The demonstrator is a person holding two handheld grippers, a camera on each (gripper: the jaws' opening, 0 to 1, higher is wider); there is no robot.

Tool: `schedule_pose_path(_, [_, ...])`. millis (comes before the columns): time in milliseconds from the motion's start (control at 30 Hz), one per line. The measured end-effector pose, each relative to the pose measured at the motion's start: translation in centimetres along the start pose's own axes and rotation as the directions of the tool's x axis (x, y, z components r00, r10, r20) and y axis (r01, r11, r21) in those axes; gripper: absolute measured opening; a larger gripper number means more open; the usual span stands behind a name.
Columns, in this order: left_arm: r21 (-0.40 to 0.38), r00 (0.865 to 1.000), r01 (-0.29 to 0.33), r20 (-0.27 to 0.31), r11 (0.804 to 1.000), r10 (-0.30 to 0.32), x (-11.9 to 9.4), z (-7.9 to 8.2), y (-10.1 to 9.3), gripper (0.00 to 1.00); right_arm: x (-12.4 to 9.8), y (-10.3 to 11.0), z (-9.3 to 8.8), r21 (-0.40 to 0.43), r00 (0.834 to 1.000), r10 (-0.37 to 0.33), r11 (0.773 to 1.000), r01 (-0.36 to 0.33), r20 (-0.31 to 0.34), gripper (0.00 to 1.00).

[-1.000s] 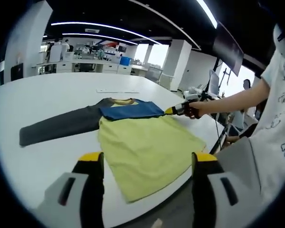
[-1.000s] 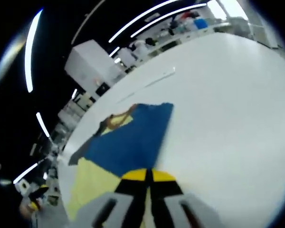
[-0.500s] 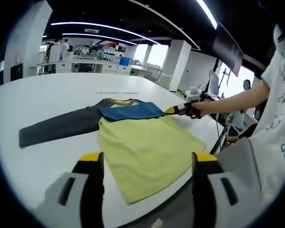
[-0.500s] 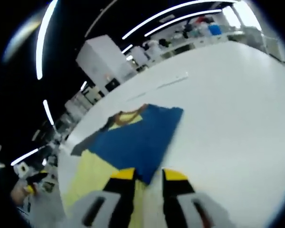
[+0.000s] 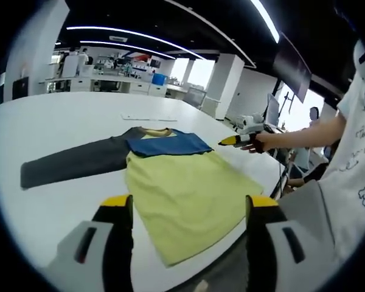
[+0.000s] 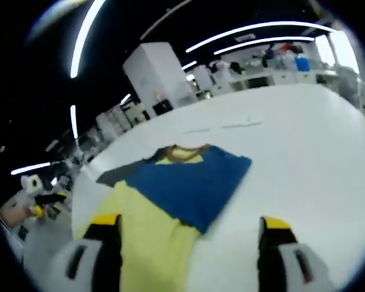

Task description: Fold the garment on the visible template until the final outline fits inside the template.

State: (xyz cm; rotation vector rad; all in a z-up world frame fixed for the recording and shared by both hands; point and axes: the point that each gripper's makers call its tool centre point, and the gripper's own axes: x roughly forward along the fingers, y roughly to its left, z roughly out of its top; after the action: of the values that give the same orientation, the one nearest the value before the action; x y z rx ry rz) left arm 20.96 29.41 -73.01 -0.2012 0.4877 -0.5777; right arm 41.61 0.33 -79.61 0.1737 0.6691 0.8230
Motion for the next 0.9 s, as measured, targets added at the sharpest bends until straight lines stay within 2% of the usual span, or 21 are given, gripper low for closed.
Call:
schedule_pose_path(67, [-0.003,1.0,0.004,0.0,1.0,-0.004,0.1,0.0,0.4,0.73,-0.4,0.1,0.0,-0.018,1.0,0.011,1.0,-0.011,-0.001,0.99])
schedule_pose_path(200, [-0.017,1.0,0.008,-0.002,1.0,-0.008,0.2,0.1,1.4,0.73,-2.0,1.8,-0.5,-0.063,0.999,0.032,0.997,-0.032,-0.011,0.99])
schedule_pose_path(300, [-0.032,1.0,0.011,0.008,0.999,-0.01,0.4,0.4,2.0,0.73,-2.7,1.7,-0.9,-0.068,1.0,0.029,0.997,-0.029,-0.01,0.99])
schedule_pose_path(400, [-0.047,1.0,0.008,0.02,0.999,-0.007,0.7,0.7,2.4,0.72,-3.9,2.3,0.0,-0.023,0.998,0.035,0.999,-0.034,0.05,0.99])
schedule_pose_path(533, [-0.073,0.999,0.003,0.039,0.997,0.0,1.0,0.8,3.2,0.72,-5.2,3.1,0.4,-0.027,0.996,0.037,0.999,-0.034,0.08,0.99])
schedule_pose_path(633, [-0.079,0.999,-0.018,0.035,0.997,0.021,1.3,0.7,4.6,0.72,-5.9,3.2,0.3,-0.03,0.996,0.036,0.999,-0.033,0.083,0.99])
schedule_pose_path(767, [-0.124,0.996,-0.043,0.068,0.991,0.052,1.4,1.3,7.3,0.7,-6.8,3.5,0.1,-0.014,0.994,0.031,0.999,-0.029,0.104,0.99])
schedule_pose_path(900, [-0.116,0.996,-0.068,0.048,0.991,0.074,1.5,1.2,9.9,0.7,-7.5,4.0,-0.2,-0.002,0.993,0.021,1.0,-0.02,0.117,0.99])
